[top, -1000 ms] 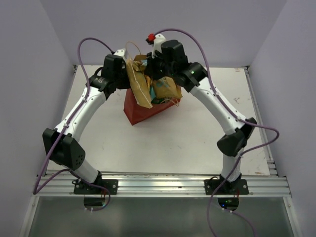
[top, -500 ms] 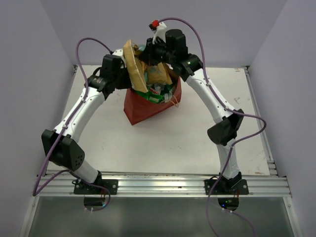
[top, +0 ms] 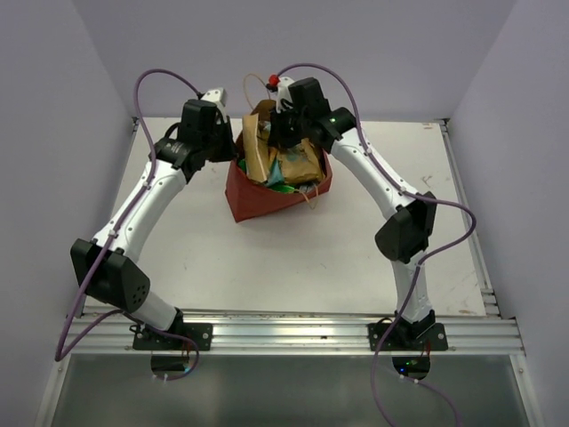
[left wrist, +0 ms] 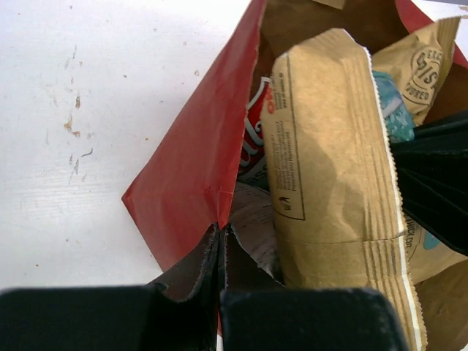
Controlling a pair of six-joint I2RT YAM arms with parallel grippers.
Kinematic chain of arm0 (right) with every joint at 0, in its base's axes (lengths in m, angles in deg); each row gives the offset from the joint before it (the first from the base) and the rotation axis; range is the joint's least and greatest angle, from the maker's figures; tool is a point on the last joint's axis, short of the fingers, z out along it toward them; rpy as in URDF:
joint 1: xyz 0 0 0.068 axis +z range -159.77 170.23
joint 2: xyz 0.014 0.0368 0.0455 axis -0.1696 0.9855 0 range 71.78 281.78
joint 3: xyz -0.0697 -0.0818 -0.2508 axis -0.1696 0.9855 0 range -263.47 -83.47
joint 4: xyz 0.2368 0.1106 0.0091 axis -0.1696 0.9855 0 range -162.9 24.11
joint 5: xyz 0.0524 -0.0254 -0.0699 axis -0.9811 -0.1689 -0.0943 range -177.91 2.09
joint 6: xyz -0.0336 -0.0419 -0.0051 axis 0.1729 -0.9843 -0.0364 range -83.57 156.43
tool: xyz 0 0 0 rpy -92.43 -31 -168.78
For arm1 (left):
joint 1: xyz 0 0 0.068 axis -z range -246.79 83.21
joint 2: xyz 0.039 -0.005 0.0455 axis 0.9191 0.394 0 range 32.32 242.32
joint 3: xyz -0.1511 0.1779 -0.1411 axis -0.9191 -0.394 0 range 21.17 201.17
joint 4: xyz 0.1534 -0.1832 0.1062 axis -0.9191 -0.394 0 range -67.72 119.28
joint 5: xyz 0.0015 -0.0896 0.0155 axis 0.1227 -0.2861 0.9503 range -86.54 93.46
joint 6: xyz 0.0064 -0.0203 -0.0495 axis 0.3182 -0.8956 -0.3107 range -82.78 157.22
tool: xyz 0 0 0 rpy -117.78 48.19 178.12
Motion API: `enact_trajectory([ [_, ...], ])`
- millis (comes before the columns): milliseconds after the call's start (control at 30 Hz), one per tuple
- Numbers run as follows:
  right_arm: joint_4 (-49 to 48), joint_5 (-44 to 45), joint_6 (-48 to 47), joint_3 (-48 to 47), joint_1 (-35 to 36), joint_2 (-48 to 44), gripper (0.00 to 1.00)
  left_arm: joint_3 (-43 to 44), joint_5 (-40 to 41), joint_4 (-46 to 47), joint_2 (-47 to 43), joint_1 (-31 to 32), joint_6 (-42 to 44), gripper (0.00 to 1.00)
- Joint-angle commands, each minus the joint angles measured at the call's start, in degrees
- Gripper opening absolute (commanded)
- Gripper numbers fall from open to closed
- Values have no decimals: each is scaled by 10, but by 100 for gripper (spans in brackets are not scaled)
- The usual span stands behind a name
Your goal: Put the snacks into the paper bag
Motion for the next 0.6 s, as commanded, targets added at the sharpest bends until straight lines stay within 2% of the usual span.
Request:
enact_trajectory([
  [0, 133, 93, -57, 6, -1, -37, 0, 0, -2, 29, -29, 0, 7, 0],
  [67, 151, 148, -69, 14, 0, -33, 0, 0, -3, 31, -30, 0, 7, 0],
  [167, 170, 184, -73, 34, 1, -24, 0, 0, -3, 31, -32, 0, 6, 0],
  [333, 172, 201, -73, 40, 17, 7, 0, -4, -3, 32, -35, -1, 5, 0],
  [567, 168, 204, -55, -10, 45, 65, 0, -16, -13, 32, -43, 0, 5, 0],
])
